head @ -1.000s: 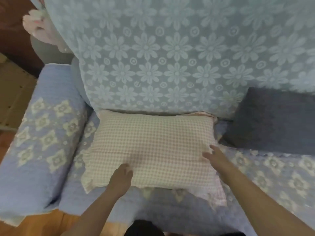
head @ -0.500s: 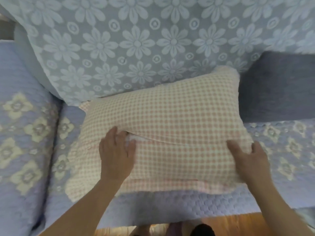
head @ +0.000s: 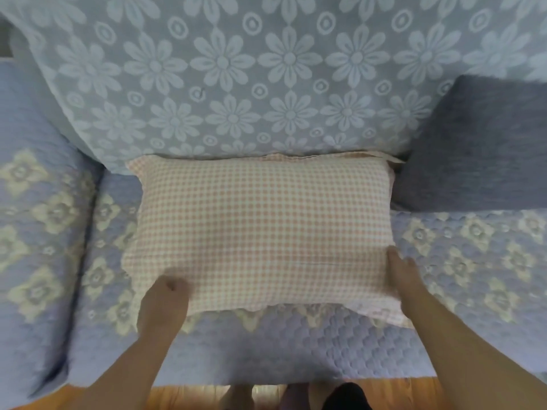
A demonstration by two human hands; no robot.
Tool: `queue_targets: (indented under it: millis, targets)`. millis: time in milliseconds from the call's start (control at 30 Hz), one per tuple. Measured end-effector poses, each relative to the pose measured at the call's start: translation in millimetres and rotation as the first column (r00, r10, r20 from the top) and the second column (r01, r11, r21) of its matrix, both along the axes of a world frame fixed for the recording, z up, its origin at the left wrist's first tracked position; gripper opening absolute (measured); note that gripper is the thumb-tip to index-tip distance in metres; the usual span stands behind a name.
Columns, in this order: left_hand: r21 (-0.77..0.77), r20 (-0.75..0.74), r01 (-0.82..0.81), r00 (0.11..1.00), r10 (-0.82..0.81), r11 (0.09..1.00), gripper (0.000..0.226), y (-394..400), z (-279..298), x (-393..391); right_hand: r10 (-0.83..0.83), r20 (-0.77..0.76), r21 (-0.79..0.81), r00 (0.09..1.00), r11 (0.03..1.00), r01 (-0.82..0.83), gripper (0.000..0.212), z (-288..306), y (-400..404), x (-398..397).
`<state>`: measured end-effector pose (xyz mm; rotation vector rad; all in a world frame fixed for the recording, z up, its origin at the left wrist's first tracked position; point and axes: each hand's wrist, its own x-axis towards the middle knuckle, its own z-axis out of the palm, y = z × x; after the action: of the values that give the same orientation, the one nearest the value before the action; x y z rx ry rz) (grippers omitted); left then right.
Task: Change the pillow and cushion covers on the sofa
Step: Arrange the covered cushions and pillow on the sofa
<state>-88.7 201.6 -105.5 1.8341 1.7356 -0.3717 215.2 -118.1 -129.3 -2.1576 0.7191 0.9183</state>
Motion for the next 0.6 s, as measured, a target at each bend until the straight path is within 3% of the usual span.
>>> queue_targets:
  millis: [33,67,100,133,167,200,233,267,333,400,467,500,567,600]
  targets:
    - [-0.185,-0.007,-0.366,0.929,0.371,0.912,0.037,-4.7,-1.1,-2.1,-0.149,-0.109,0.091,0.983,0.983,0.159,0.076,-3.7,-4.6,-9.4]
    - [-0.384,0.001,-0.609,0.752,0.66,0.694,0.048,-8.6,-3.7,-5.0,-0.237,-0.204,0.171,0.95,0.947,0.272,0.074,-6.0,-9.1,-22.0]
    - [-0.56,0.035,-0.69,0.533,0.845,0.458,0.056,-11.4,-10.7,-8.9,-0.27,-0.256,0.227,0.928,0.917,0.329,0.072,-6.3,-11.8,-33.2]
    - [-0.687,0.092,-0.667,0.312,0.946,0.287,0.057,-12.5,-17.0,-11.0,-0.287,-0.267,0.272,0.92,0.894,0.357,0.07,-5.5,-13.2,-41.3]
    - [-0.759,0.168,-0.617,0.125,0.978,0.209,0.053,-12.4,-21.7,-11.1,-0.31,-0.249,0.295,0.917,0.878,0.377,0.067,-2.0,-12.2,-47.6]
    - [-0.776,0.254,-0.594,0.018,0.967,0.215,0.048,-14.5,-17.6,-7.2,-0.35,-0.203,0.334,0.915,0.853,0.401,0.063,2.1,-8.8,-50.1]
    - [-0.752,0.361,-0.593,-0.006,0.933,0.287,0.044,-17.1,-8.4,-2.0,-0.374,-0.096,0.336,0.923,0.86,0.383,0.06,12.6,-2.7,-51.3]
    - [-0.669,0.49,-0.625,0.037,0.871,0.403,0.038,-18.7,4.7,2.6,-0.365,0.05,0.277,0.93,0.899,0.338,0.061,28.0,2.9,-51.0]
    - [-0.348,0.723,-0.707,0.215,0.657,0.615,0.019,-9.1,46.7,12.6,-0.28,0.364,0.102,0.888,0.96,0.261,0.057,74.0,12.6,-44.6]
    - [-0.083,0.855,-0.705,0.313,0.414,0.704,0.012,20.5,114.0,23.0,-0.289,0.555,0.141,0.78,0.957,0.254,0.038,132.6,22.9,-34.0]
    - [0.019,0.876,-0.686,0.363,0.319,0.728,0.034,61.1,171.8,36.0,-0.395,0.626,0.294,0.672,0.918,0.266,0.025,182.5,36.6,-14.8]
    - [0.018,0.89,-0.671,0.348,0.293,0.741,0.035,78.2,195.8,47.6,-0.432,0.636,0.367,0.64,0.898,0.241,0.025,198.9,45.1,-2.0]
    - [-0.032,0.929,-0.553,0.292,0.23,0.833,0.022,94.0,227.7,81.2,-0.417,0.639,0.406,0.646,0.897,0.177,0.035,217.8,68.3,25.3]
    - [-0.005,0.923,-0.403,0.349,0.159,0.915,0.017,92.8,234.2,97.3,-0.373,0.622,0.385,0.688,0.911,0.146,0.045,216.4,78.2,38.0]
